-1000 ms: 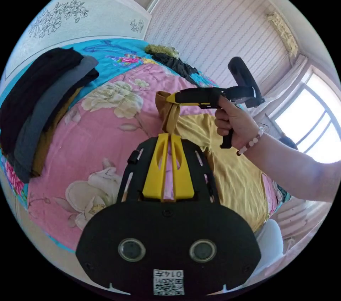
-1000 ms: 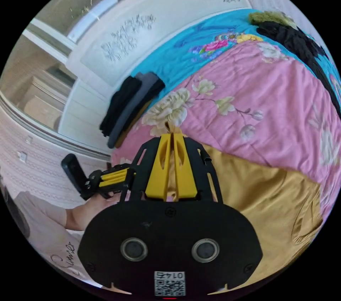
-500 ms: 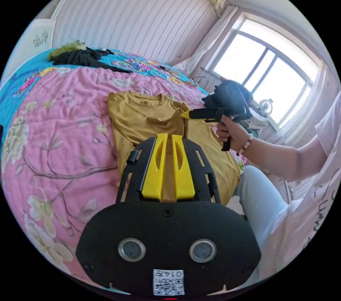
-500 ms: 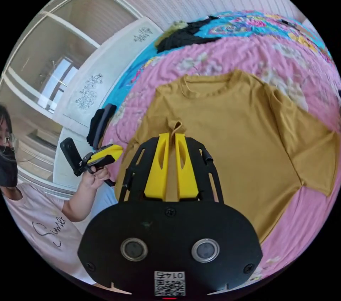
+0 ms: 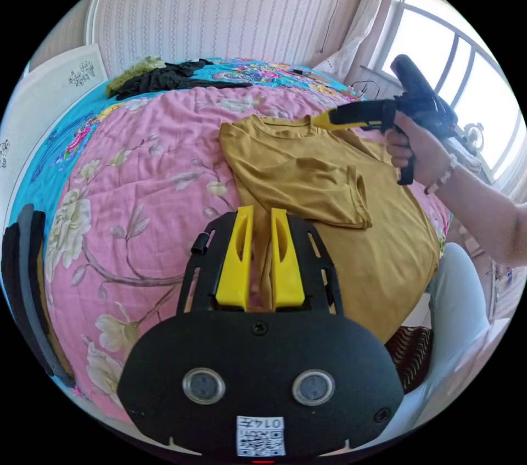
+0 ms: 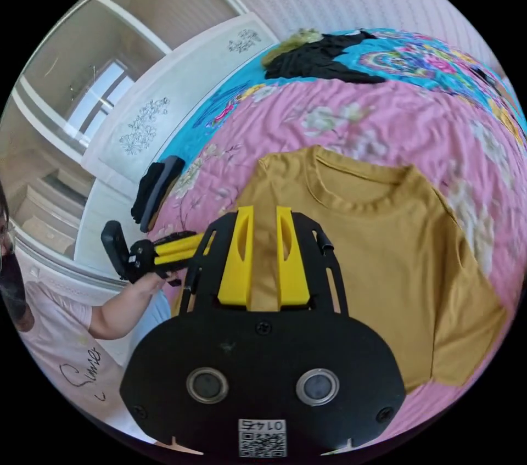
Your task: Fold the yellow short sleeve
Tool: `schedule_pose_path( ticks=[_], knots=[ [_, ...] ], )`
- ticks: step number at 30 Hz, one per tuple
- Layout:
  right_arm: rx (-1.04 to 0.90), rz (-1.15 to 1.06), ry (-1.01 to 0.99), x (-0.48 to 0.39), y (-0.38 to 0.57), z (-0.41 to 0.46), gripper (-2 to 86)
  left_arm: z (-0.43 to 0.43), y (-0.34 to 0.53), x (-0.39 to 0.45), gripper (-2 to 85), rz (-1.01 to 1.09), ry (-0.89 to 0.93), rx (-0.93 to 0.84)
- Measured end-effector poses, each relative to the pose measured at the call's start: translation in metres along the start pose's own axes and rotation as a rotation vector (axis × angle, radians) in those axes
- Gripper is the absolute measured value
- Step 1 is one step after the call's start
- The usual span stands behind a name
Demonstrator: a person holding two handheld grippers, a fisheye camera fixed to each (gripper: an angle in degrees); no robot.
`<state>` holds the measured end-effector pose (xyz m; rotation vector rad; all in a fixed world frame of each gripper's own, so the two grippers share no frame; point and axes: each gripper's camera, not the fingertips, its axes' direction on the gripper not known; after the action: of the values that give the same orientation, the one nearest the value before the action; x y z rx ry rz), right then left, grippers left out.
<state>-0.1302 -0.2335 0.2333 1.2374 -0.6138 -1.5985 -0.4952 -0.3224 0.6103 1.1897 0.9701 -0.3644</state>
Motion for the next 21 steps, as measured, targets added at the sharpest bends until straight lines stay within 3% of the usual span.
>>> schedule_pose_path(
  ticks=[6, 11, 14, 21],
  knots=[
    [-0.205, -0.052, 0.092, -0.029, -0.103, 0.095, 4.5, 0.029, 0.004, 0.003, -0.1, -0.002, -0.008, -0.025],
    [-0.132, -0.036, -0.001, -0.040, -0.128, 0.092, 1.4, 0.040, 0.011, -0.001, -0.8, 0.025, -0.075, -0.003],
    [-0.232, -0.083, 0.066, -0.043, -0.121, 0.104, 1.8, 0.059, 0.011, -0.016, -0.7, -0.008, -0.031, -0.038],
    [-0.065, -0.058, 0.053, -0.040, -0.066, -0.035, 3.1, 0.034, 0.013, -0.023, 2.6, -0.010, -0.115, 0.030]
  ],
)
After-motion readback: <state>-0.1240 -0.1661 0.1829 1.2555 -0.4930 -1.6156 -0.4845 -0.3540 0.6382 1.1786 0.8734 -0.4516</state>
